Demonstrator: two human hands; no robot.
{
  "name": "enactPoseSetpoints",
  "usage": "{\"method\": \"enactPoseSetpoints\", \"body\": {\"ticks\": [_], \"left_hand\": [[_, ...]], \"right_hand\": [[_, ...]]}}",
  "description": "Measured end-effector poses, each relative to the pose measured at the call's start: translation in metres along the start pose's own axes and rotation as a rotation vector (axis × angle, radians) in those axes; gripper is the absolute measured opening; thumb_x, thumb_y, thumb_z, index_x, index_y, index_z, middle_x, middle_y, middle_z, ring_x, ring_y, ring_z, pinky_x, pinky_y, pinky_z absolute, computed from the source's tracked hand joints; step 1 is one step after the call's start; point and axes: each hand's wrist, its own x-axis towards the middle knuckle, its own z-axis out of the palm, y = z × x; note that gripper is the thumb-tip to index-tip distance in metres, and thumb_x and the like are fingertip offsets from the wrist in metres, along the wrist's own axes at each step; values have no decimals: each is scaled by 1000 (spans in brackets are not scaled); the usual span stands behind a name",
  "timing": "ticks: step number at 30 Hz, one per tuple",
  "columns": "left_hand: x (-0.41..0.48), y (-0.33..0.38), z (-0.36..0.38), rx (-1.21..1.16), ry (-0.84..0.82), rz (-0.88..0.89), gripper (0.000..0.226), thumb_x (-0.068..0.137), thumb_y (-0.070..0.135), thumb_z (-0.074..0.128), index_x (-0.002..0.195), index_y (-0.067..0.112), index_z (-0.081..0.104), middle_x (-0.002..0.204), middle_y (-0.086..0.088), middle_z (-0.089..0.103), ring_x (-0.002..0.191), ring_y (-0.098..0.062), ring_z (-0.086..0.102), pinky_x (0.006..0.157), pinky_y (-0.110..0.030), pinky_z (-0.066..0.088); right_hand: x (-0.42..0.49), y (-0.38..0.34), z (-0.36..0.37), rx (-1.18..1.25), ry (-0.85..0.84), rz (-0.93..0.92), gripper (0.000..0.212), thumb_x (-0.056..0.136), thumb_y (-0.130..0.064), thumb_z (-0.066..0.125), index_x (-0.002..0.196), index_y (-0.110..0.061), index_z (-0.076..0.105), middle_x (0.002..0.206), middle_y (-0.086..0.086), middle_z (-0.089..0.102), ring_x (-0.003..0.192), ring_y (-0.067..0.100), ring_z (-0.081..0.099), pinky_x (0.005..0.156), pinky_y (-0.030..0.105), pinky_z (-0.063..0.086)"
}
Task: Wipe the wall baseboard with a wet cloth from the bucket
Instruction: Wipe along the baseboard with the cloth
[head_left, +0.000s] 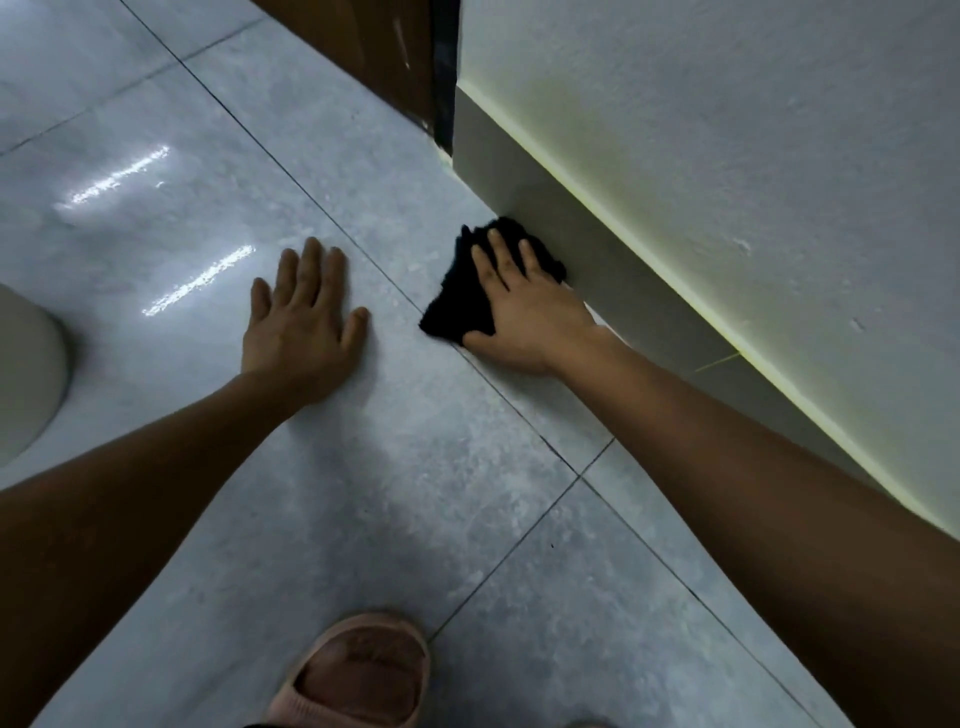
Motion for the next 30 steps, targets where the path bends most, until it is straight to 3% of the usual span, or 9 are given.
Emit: {"method": "enactPoseSetpoints", "body": {"ticks": [6,19,26,30], "left_hand": [[5,-16,-4,12,-26,26,71,87,54,15,151,25,3,161,-6,0,148,-28,-3,116,-51,3],[1,-16,-6,-27,2,2,70,89,48,16,152,21,1,161,-5,-3,148,-25,-6,118,-42,1],[1,-20,-8,-45,-3,0,68,89,44,16,152,21,5,161,-8,0,148,-27,-4,118,-40,1],[1,-23,-7,-30,-13,24,67,89,45,14,152,22,5,161,-7,1,148,-26,-3,117,-39,1]], "right_hand": [[-37,15,20,13,4,42,94,84,-56,49,152,-22,-7,159,0,-17,146,27,-12,116,43,16],[95,-30,-40,-40,-70,-92,91,89,-55,46,152,-20,-10,158,3,-20,145,33,-14,116,46,8],[36,-24,-6,-19,53,-161,89,86,-54,48,153,-20,1,160,4,-10,145,33,-8,116,46,12],[-19,-32,22,-64,-8,-290,87,85,-52,47,153,-25,-1,160,0,-15,145,28,-12,116,40,13]]}}
